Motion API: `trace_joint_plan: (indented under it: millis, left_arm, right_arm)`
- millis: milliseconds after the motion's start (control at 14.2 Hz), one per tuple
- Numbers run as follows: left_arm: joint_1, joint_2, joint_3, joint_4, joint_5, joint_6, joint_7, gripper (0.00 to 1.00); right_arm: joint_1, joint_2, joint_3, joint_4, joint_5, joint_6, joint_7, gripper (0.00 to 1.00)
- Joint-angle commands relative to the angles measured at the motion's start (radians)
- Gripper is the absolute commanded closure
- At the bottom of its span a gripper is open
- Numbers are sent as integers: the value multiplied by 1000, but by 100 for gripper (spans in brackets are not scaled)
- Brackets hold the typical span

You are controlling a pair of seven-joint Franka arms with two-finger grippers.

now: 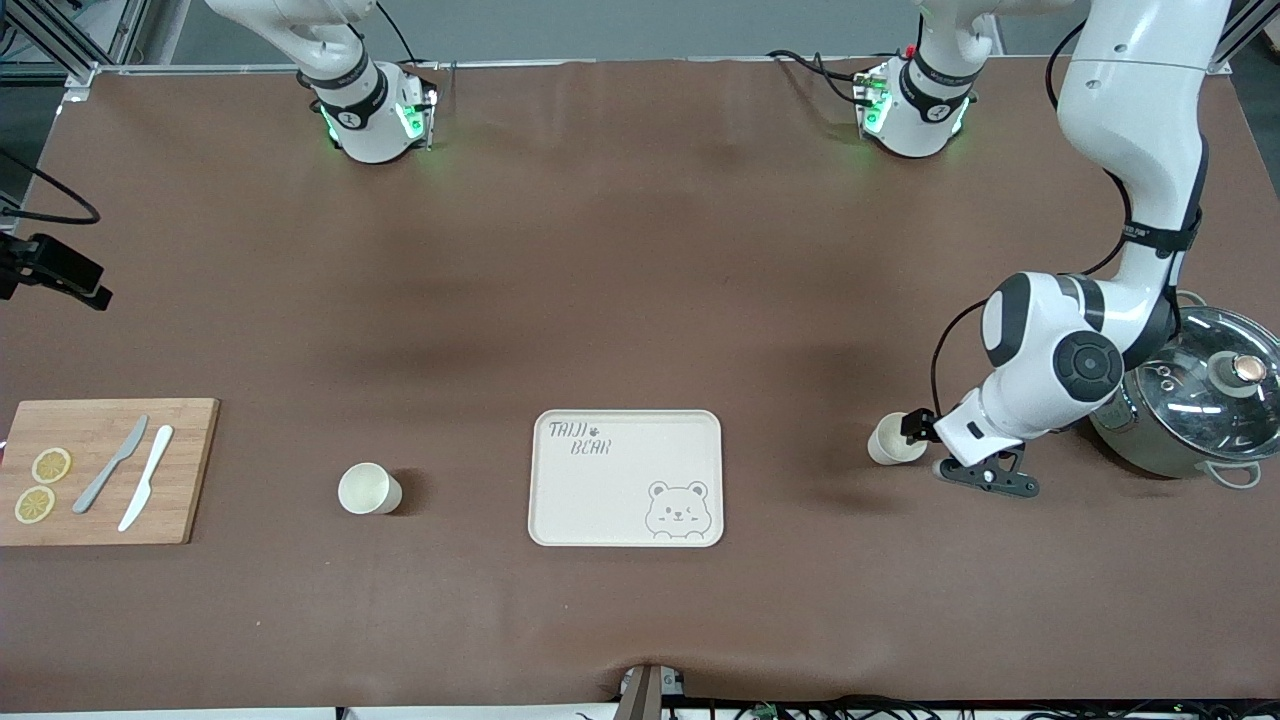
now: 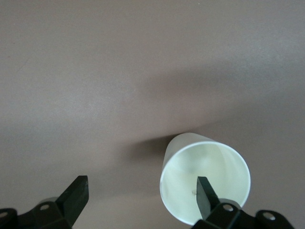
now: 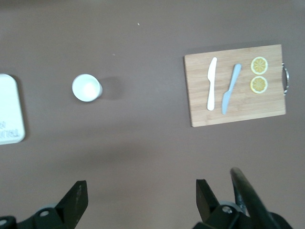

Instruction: Place white IKEA cup upright on tray with both arms

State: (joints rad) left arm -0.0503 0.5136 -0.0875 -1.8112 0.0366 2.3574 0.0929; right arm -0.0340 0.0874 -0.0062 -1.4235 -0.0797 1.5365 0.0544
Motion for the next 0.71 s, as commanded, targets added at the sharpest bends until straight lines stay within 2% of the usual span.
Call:
trace_joint_plan:
  millis: [0,212,353,495,636]
  left_arm:
    - [3,-38,-3,-60,25,43,-4,0]
    - [3,-29,-3,-89,25,104,-5,0]
    - [1,-15,-3,-92,25,128,-5,0]
    - [-2,0,-3,-92,25,143,-4,0]
    - [-6,6,-3,-89,25,152,-2,0]
  right_arm:
    - [0,61,2,6,-57,-35,-27,0]
    - [-32,100,-1,5,-22,-26,-21,0]
    - [-63,135,-6,8,46,-7,-18,0]
    - [-63,155,-6,-14,52,138,-8,0]
    - [-61,196,-5,-34,113,194,2,0]
